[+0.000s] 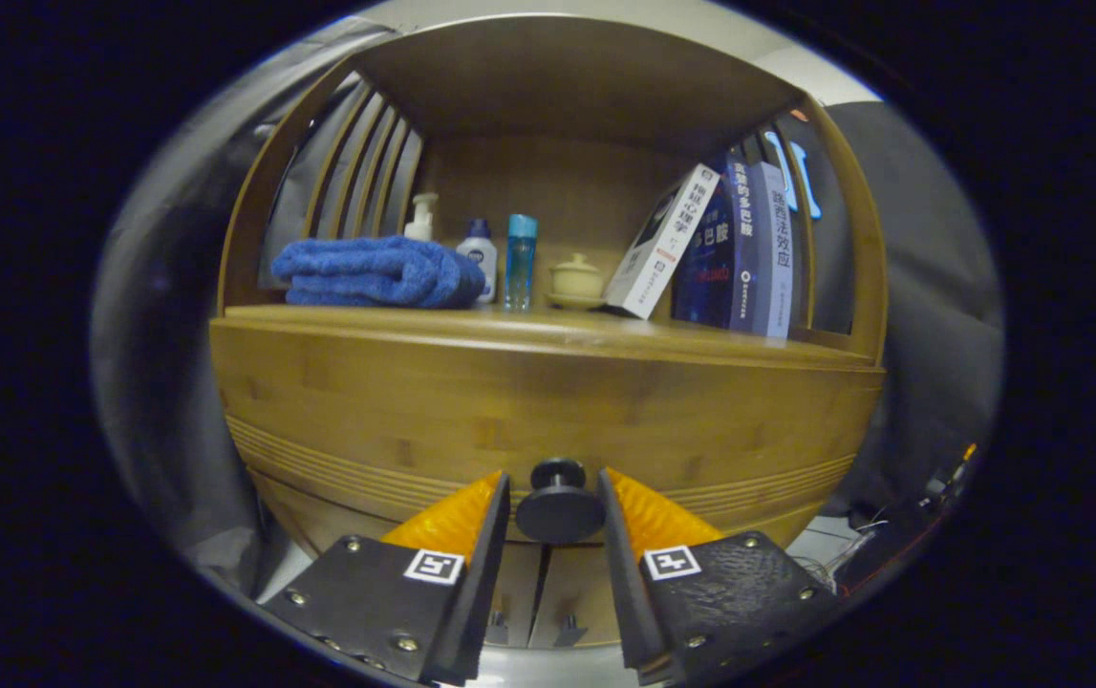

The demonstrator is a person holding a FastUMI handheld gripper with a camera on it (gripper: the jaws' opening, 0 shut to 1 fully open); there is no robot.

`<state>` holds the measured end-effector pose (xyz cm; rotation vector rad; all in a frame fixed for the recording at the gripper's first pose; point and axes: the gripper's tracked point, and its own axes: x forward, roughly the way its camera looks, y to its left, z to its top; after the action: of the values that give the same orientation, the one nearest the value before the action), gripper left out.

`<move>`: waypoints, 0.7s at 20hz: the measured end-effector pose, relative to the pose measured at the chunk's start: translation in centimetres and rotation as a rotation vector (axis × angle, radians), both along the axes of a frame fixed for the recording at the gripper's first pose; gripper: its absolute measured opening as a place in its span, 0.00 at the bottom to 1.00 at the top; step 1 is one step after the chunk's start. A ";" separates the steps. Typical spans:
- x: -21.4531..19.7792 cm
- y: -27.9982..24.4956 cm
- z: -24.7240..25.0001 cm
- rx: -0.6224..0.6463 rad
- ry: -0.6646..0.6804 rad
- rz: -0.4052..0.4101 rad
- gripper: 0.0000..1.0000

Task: Pull open the drawer, take out the items inside it, and place them on the countertop above the cabinet.

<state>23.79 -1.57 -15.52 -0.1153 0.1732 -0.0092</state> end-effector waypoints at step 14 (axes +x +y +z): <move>-0.6 -0.1 0.2 0.168 -0.027 -0.024 0.41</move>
<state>23.20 -1.64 -15.36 0.0547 0.1477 -0.0200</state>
